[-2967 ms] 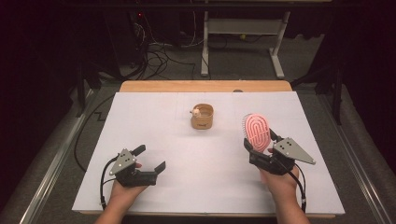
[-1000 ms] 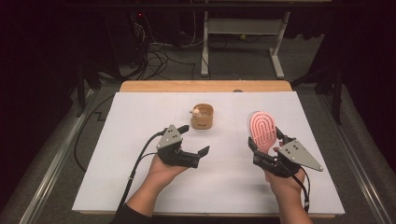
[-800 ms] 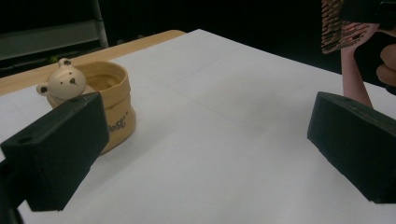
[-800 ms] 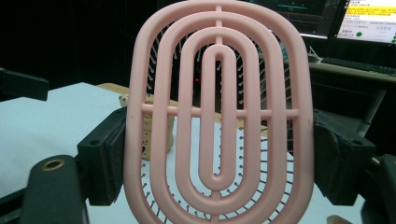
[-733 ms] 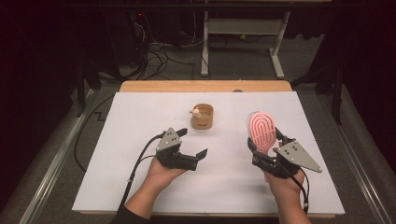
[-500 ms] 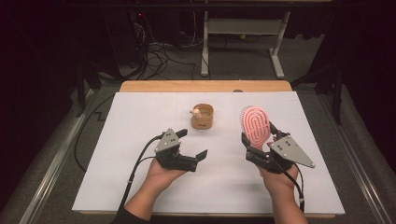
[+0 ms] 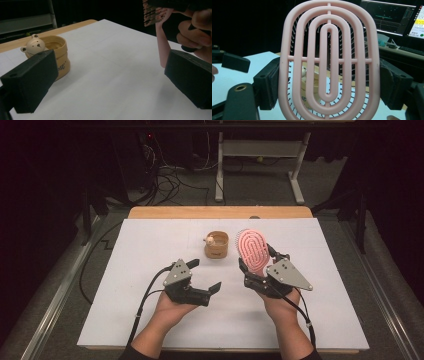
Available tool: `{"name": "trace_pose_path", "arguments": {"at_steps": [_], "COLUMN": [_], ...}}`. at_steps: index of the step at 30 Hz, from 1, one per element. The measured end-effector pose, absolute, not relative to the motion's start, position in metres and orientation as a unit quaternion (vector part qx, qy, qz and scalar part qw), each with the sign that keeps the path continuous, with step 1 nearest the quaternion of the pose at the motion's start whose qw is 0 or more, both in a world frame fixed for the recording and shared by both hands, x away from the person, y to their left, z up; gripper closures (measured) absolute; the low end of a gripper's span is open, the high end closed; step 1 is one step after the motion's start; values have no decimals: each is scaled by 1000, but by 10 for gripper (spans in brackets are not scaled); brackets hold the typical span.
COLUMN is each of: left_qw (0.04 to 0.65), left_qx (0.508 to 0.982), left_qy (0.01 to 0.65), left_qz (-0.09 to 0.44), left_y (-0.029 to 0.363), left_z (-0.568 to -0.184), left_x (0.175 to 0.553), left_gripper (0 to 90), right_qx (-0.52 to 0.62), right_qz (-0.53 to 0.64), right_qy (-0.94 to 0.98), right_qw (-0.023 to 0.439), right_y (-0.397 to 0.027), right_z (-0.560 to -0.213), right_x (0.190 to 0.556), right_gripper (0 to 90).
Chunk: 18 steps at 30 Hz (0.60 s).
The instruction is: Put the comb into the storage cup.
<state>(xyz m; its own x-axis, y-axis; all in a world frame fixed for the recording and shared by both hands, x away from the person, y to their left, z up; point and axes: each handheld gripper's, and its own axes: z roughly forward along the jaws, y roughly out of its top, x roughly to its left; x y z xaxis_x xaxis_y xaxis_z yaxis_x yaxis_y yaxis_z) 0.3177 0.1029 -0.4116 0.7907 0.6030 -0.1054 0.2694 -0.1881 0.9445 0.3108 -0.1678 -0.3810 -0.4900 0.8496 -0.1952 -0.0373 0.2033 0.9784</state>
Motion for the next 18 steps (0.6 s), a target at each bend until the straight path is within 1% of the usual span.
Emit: {"name": "trace_pose_path", "arguments": {"at_steps": [10,18], "left_qw": [575,579], "left_qx": [753,752], "left_qy": [287,279], "left_qz": [142,145], "left_y": [103,105], "left_z": [-405,-393], "left_x": [312,304], "left_gripper": [0,0], "right_qx": [299,296], "right_qz": [538,542], "right_qy": [674,672], "right_qw": [407,408], "right_y": [-167,-169], "right_z": [-398,-399], "right_x": [295,287], "right_gripper": [202,202]}}
